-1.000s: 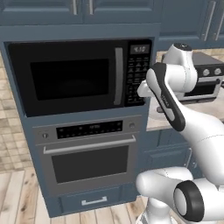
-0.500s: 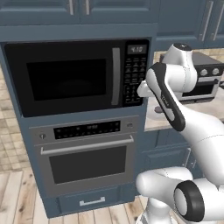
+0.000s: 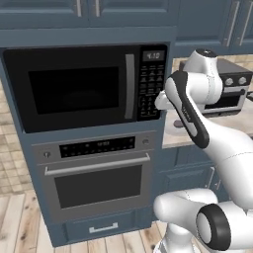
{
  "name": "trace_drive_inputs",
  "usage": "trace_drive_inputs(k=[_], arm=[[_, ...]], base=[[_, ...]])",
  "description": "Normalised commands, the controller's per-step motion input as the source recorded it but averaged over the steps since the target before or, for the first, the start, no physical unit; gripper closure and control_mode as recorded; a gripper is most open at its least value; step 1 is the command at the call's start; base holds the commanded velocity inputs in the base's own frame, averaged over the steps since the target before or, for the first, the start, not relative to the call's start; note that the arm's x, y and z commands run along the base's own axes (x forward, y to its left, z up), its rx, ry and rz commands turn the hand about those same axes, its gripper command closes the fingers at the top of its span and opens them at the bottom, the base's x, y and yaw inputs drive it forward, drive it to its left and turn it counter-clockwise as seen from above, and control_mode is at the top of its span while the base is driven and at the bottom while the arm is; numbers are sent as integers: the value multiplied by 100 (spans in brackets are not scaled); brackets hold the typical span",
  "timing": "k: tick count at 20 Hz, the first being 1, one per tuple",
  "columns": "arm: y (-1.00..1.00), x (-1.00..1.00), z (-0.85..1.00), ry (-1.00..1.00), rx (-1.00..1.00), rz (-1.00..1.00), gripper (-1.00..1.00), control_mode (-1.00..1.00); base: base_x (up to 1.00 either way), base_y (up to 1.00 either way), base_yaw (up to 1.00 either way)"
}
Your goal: Pick the eggplant from the counter and place it in the microwave. Then turn on the microwave.
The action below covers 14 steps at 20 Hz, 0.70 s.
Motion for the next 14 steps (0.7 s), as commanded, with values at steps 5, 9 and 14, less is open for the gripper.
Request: trace_drive_inputs(k=[5,9,14], arm=[[0,0,0,0,0,0,-100,100],[0,0,0,0,0,0,-100,100],[0,0,0,0,0,0,-100,100]], base=[[22,-7,-1],[21,-5,0],[25,-3,-1]])
